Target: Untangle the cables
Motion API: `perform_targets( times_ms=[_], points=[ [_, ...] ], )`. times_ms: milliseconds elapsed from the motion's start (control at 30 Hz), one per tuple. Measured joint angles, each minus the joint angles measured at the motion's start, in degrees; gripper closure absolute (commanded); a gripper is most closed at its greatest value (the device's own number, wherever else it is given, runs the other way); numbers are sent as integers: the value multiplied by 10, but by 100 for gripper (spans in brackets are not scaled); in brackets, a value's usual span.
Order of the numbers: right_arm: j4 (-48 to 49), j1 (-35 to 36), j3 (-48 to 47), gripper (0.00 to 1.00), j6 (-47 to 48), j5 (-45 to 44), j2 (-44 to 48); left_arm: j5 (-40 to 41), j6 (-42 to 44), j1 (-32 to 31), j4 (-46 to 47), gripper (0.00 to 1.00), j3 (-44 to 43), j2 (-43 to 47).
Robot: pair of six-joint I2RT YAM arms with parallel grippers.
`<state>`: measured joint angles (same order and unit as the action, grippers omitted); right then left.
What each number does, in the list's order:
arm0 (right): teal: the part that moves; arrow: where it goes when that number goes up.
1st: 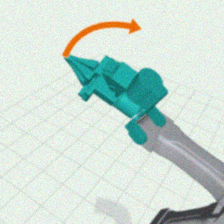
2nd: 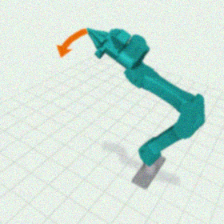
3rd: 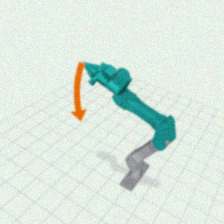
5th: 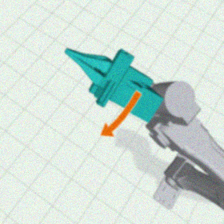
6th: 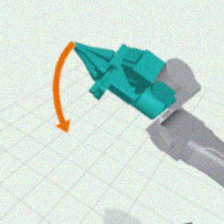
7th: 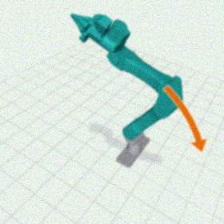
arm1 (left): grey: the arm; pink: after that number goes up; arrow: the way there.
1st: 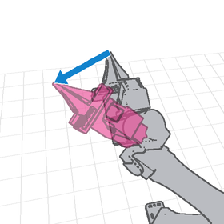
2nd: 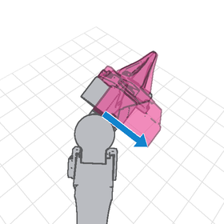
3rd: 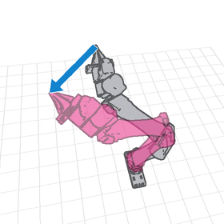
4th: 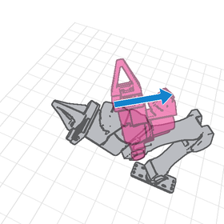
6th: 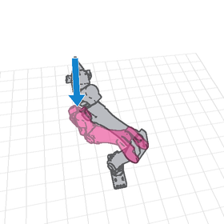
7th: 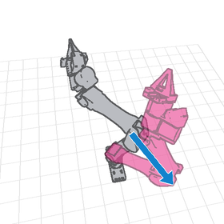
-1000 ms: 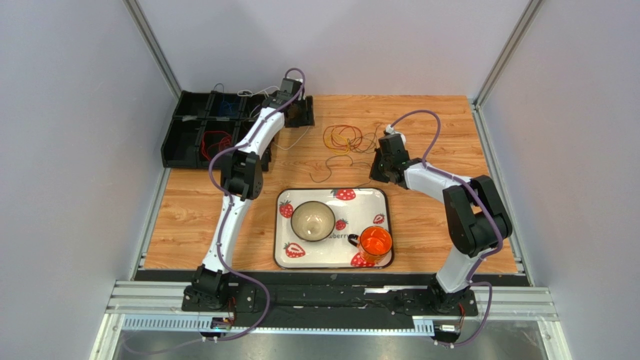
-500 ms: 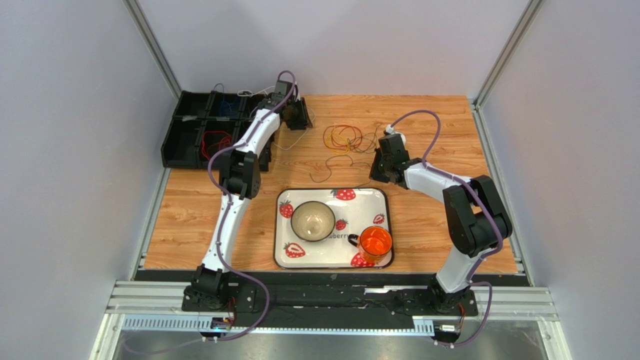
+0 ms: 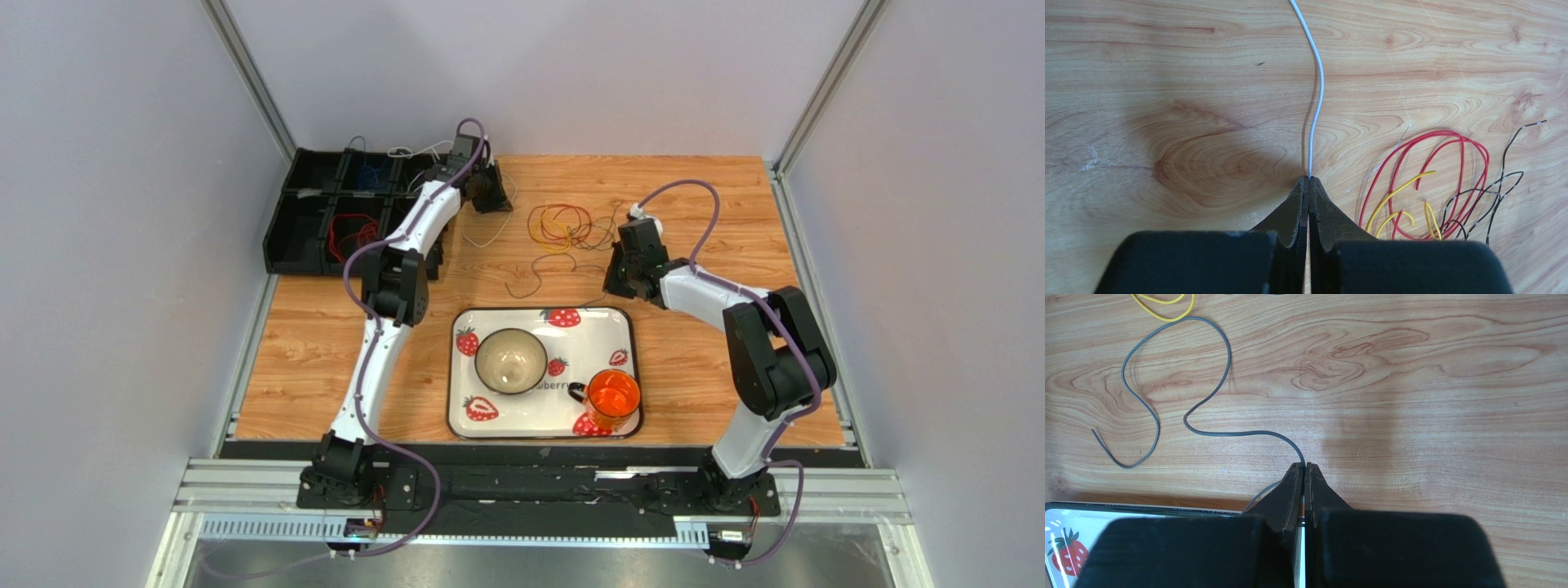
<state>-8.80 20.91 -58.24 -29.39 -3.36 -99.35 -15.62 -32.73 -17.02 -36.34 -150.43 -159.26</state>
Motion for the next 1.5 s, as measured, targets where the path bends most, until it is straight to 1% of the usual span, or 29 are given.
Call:
perform_targets(
  times_ms=[100, 233, 333, 433, 600, 833, 900, 1033, 1067, 1100, 1167, 1200, 1267, 1367, 1500],
  points=[
    [0, 0, 0, 100, 0, 0, 0, -15, -2, 0, 15, 100, 10, 0],
    [0, 0, 0, 100, 0, 0, 0, -36, -6, 2, 51, 100, 66, 25],
    [0, 0, 0, 100, 0, 0, 0, -38, -2, 4, 44, 100, 113, 60],
    [0, 0, 0, 100, 0, 0, 0, -48, -2, 11, 35, 100, 137, 93],
    [0, 0, 0, 100, 0, 0, 0, -70, -1, 29, 23, 100, 136, 164],
    [-1, 0, 0, 100, 0, 0, 0, -94, 0, 53, 28, 100, 130, 272],
    [-1, 0, 0, 100, 0, 0, 0, -96, 0, 56, 30, 100, 129, 296],
    [-2, 0, 0, 100, 0, 0, 0, -101, 0, 66, 32, 100, 108, 314],
    [-2, 0, 0, 100, 0, 0, 0, -104, 0, 68, 32, 98, 103, 316],
    [-2, 0, 0, 100, 0, 0, 0, -109, 1, 70, 34, 80, 101, 316],
    [-2, 0, 0, 100, 0, 0, 0, -123, 11, 73, 34, 60, 100, 316],
    [-2, 0, 0, 100, 0, 0, 0, -129, 18, 73, 31, 57, 100, 314],
    [-2, 0, 0, 100, 0, 0, 0, -136, 36, 73, 17, 54, 100, 306],
    [-2, 0, 0, 100, 0, 0, 0, -137, 67, 66, -1, 54, 102, 286],
    [-2, 0, 0, 100, 0, 0, 0, -132, 122, 39, -27, 54, 120, 247]
  ],
)
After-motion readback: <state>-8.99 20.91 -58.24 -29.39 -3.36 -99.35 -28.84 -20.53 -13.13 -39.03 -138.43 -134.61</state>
